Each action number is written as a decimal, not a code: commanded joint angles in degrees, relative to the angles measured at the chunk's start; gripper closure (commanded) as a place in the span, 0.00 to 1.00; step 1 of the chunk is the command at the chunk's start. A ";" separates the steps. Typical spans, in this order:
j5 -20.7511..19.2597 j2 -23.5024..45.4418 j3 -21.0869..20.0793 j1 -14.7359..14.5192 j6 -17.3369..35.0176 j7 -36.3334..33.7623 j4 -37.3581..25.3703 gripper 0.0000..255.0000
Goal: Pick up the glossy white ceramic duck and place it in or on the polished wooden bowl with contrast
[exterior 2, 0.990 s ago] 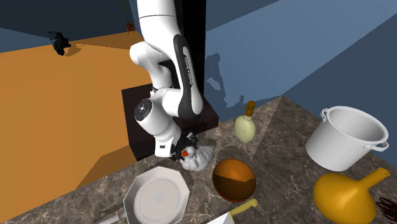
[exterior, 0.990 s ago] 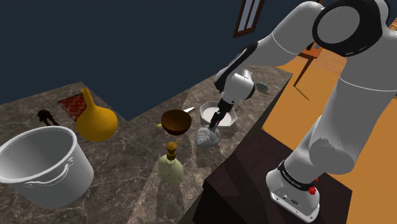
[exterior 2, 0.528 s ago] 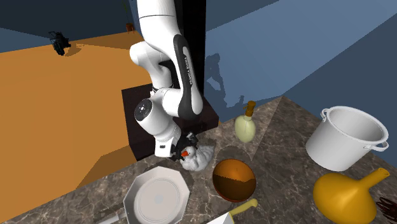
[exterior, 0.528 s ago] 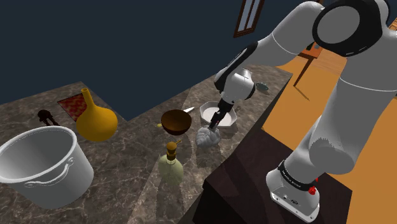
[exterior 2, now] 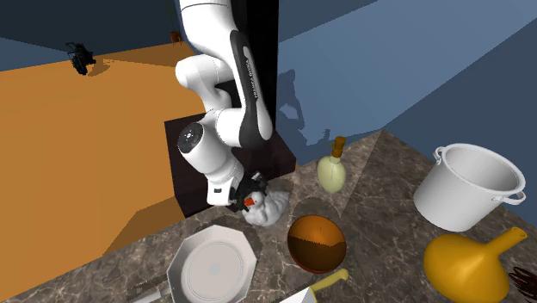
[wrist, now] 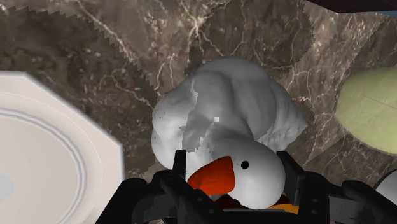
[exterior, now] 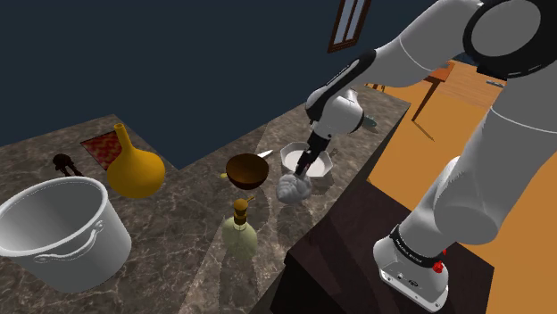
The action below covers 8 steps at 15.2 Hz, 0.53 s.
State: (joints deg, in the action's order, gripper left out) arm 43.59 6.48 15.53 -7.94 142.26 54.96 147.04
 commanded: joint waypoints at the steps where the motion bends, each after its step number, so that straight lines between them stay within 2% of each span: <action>1: -1.94 -1.66 0.38 -0.09 -0.91 -1.84 0.13 1.00; 8: -8.39 -7.67 1.18 0.16 -4.53 -7.96 0.61 1.00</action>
State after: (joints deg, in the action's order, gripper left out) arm 36.16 -0.46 16.54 -7.94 138.40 47.76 147.81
